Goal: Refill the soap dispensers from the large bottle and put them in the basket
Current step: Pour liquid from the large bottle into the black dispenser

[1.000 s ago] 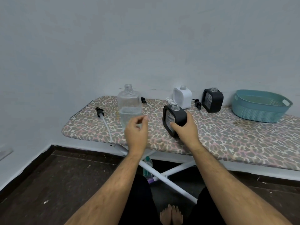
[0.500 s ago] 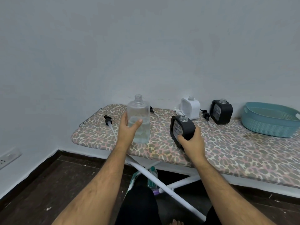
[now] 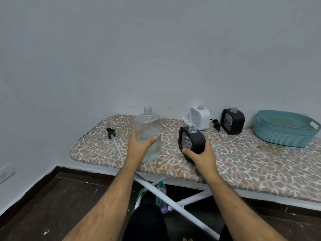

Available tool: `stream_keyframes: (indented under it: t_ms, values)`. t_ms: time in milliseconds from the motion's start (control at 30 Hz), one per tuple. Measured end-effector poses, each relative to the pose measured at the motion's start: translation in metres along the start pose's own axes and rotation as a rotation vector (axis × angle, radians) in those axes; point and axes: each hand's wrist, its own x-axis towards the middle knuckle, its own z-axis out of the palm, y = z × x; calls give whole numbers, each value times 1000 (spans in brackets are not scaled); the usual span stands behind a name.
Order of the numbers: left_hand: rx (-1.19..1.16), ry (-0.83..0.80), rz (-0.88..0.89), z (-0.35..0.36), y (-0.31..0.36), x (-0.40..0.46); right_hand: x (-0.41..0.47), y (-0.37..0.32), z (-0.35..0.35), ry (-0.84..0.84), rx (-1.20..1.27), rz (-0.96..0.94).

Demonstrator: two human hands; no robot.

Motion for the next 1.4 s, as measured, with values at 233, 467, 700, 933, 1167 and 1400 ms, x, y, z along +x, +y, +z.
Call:
stream_keyframes:
  t_ms: [233, 467, 700, 933, 1167, 1400]
  values:
    - [73, -63, 2, -4, -4, -3, 9, 0, -4, -82, 138, 30]
    - [357, -14, 168, 10, 10, -11, 2, -3, -1, 18, 52, -2]
    - [729, -38, 361, 19, 30, -12, -4, -3, -11, 67, -32, -11]
    - [956, -22, 454, 22, 38, -13, -7, 4, -13, 81, -47, -25]
    - [1091, -27, 496, 26, 41, -11, -10, 1, -15, 81, -69, -22]
    - [1164, -50, 543, 37, 46, -10, -9, 2, -16, 61, -48, -19]
